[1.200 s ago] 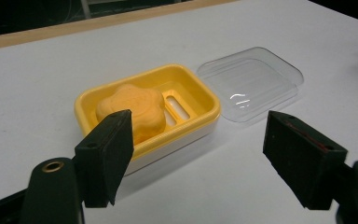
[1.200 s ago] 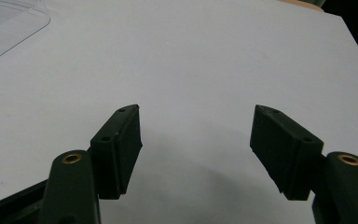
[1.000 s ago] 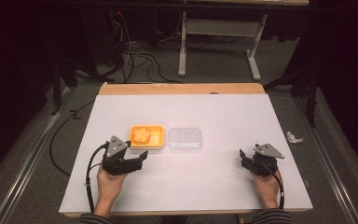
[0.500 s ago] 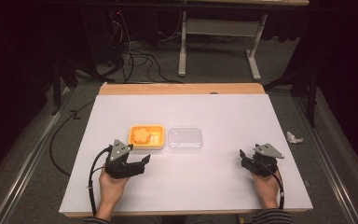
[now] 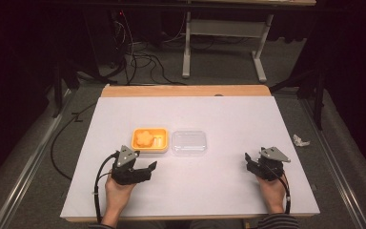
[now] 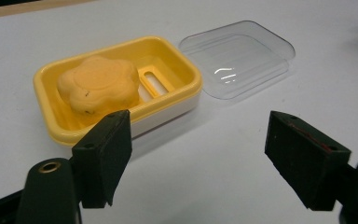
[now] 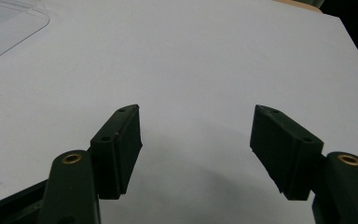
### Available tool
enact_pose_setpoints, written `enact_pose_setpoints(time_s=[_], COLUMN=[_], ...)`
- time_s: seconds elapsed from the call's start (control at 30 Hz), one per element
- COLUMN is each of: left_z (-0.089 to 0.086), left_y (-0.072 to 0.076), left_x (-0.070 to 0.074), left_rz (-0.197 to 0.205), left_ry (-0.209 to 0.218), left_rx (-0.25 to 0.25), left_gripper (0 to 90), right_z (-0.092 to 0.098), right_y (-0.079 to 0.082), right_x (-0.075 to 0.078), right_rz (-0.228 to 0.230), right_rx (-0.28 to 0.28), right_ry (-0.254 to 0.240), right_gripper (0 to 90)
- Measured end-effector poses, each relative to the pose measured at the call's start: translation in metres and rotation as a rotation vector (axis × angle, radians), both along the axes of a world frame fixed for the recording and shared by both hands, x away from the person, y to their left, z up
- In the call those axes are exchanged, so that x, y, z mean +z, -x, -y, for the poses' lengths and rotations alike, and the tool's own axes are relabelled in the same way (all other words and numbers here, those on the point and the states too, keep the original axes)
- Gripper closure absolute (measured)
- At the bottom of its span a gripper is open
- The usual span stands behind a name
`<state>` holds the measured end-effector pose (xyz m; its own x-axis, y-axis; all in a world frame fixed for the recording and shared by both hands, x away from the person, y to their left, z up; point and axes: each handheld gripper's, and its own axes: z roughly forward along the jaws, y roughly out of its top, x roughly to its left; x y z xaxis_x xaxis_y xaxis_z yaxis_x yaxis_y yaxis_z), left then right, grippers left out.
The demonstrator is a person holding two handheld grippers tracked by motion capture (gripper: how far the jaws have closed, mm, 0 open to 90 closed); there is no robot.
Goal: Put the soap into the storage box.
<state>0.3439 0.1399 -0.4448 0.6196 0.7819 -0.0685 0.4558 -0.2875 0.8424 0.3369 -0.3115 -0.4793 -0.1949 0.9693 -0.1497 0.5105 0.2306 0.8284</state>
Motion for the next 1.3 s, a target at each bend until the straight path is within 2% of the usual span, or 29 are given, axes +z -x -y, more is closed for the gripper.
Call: enact_pose_setpoints(time_s=[0.37,0.47,0.7,1.17,1.3], left_z=[0.007,0.009,0.012,0.018,0.018], left_y=[0.0,0.001,0.003,0.0,-0.001], left_x=[-0.004,-0.006,-0.012,-0.023,-0.026], left_rz=[-0.011,-0.015,-0.033,-0.052,-0.062], left_ry=[-0.01,0.002,0.0,-0.012,0.006], left_rx=[-0.014,-0.018,-0.024,-0.012,-0.006], left_gripper=[23.3,23.5,23.6,23.5,23.5], right_z=[0.0,0.0,0.0,0.0,0.0], right_y=[0.0,0.0,0.0,0.0,0.0], right_x=[0.0,0.0,0.0,0.0,0.0], right_rz=[0.001,0.001,0.003,0.002,0.001], right_rx=[0.0,0.001,-0.002,-0.002,-0.002], right_ry=[-0.004,-0.003,-0.002,-0.001,-0.001], right_gripper=[34.1,34.1,34.0,34.0,34.0])
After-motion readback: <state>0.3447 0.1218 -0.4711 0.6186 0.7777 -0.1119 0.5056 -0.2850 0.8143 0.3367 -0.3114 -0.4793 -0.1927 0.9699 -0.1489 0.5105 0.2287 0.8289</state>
